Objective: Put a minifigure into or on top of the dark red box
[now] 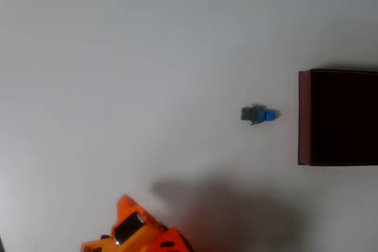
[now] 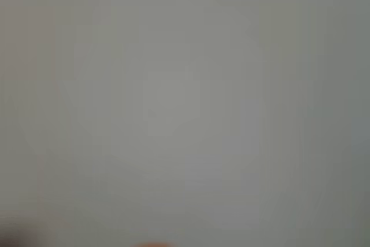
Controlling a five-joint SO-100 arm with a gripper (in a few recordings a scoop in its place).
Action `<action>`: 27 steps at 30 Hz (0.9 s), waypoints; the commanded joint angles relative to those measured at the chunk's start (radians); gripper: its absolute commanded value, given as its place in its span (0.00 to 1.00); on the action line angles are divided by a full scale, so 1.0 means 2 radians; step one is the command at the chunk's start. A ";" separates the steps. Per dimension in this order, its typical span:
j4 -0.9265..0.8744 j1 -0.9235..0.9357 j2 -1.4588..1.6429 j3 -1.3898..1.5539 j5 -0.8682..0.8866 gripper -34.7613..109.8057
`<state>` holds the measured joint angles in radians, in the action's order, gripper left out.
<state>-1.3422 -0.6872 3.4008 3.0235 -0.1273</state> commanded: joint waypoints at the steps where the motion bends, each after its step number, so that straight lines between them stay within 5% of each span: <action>1: -0.006 -0.002 0.005 -0.002 -0.003 0.29; 4: -0.005 0.015 0.002 -0.004 0.012 0.38; 14: 0.012 0.183 -0.034 -0.073 -0.025 0.39; 21: 0.054 0.294 -0.332 -0.229 -0.084 0.42; 27: 0.127 0.366 -0.434 -0.256 -0.128 0.43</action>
<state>-1.1382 -0.0184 2.5924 2.5802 -0.3221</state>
